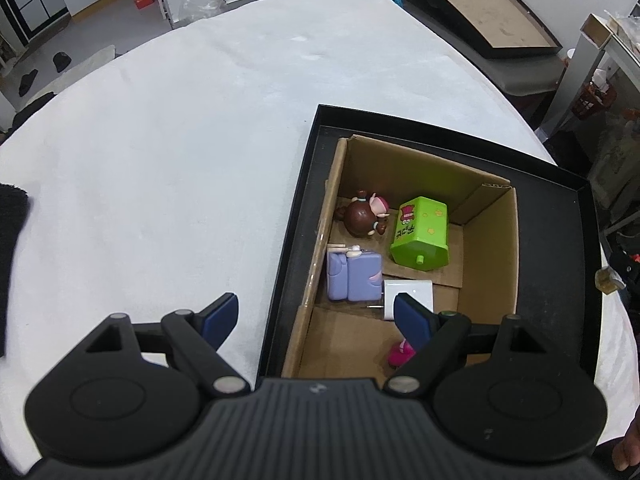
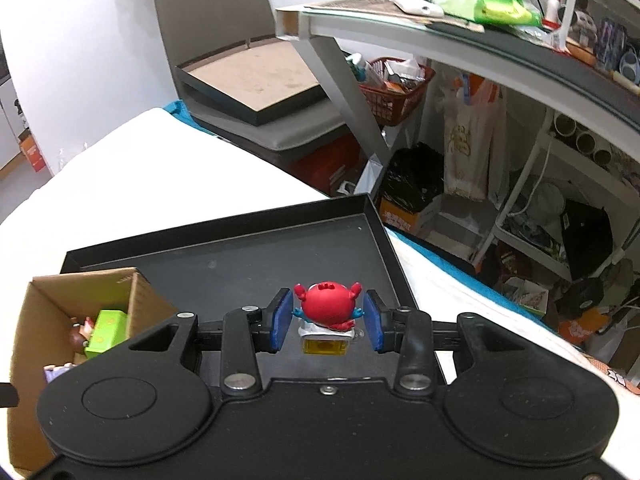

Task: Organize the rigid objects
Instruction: 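Carry the blue-and-red figure with the right gripper into the box and release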

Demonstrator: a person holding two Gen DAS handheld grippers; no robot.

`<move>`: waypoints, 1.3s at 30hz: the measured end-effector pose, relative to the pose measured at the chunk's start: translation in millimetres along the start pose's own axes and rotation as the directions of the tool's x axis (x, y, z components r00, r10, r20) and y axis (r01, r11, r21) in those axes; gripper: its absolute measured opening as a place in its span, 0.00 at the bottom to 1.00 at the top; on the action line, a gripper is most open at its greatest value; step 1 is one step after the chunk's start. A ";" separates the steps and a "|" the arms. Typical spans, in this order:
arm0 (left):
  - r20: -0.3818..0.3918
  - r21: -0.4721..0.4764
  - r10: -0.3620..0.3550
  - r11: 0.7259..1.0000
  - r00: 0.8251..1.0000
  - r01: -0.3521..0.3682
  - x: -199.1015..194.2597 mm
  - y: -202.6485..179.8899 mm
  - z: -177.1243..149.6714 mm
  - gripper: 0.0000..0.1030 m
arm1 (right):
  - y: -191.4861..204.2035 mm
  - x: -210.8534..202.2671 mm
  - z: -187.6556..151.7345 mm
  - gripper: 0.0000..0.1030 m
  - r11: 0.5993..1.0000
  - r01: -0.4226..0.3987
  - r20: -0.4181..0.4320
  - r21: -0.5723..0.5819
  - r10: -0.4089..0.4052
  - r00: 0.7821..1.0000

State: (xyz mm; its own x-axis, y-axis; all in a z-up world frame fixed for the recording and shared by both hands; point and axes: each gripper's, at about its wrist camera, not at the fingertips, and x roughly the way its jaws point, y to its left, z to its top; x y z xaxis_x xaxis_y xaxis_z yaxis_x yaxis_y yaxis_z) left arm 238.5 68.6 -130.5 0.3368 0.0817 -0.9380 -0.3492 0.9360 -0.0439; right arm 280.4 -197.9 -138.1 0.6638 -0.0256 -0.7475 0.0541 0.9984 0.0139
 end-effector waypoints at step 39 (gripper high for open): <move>-0.096 -0.033 -0.196 0.981 0.976 0.193 48.7 43.3 -8.4 0.15 | 91.1 -40.6 23.0 0.37 0.971 -0.200 -0.032 -0.129 0.197 0.980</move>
State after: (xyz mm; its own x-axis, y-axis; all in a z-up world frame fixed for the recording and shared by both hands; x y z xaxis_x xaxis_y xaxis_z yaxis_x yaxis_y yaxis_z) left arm 232.5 110.3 -180.9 0.3132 -0.1362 -0.9399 -0.3060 0.9224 -0.2356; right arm 275.5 -107.1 -91.2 0.6375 0.1735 -0.7507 -0.1764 0.9813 0.0771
